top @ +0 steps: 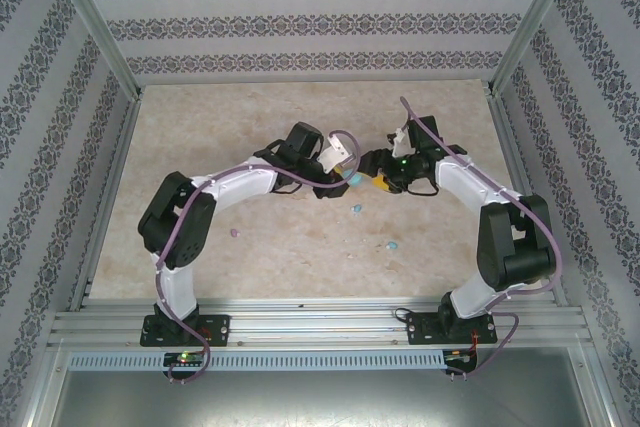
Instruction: Insert the wireless bluetooth earbuds into the charging case
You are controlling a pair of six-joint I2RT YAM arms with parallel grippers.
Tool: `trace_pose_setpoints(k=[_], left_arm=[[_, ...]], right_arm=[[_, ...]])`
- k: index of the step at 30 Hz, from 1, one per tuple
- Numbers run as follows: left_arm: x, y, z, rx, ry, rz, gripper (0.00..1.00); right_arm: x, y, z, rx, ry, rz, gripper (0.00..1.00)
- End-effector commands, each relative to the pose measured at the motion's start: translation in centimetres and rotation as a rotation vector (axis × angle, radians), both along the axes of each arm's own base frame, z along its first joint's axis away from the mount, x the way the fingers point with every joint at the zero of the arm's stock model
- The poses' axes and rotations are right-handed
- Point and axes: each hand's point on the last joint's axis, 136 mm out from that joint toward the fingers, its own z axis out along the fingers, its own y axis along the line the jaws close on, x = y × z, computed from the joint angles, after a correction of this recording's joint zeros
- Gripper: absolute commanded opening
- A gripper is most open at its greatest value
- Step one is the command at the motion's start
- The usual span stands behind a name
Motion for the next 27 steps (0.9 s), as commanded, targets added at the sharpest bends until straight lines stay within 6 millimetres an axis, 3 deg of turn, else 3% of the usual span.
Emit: trace_pose_setpoints(k=[1, 13, 22, 24, 27], left_arm=[[-0.4, 0.1, 1.6, -0.059, -0.016, -0.009, 0.30], [-1.1, 0.4, 3.5, -0.091, -0.021, -0.027, 0.30], [-1.6, 0.8, 4.2, -0.102, -0.019, -0.034, 0.31], [-1.4, 1.1, 4.4, -0.100, -0.027, -0.021, 0.37], [-1.0, 1.8, 5.4, -0.116, -0.054, 0.007, 0.58]], right_arm=[[-0.5, 1.2, 2.6, 0.036, -0.026, 0.036, 0.68], [-2.0, 4.0, 3.8, 0.078, -0.039, 0.118, 0.59], [-1.7, 4.6, 4.8, 0.134, -0.043, 0.112, 0.31], [-1.7, 4.7, 5.1, 0.148, -0.045, 0.109, 0.26], [-1.6, 5.0, 5.9, 0.179, -0.049, 0.101, 0.24]])
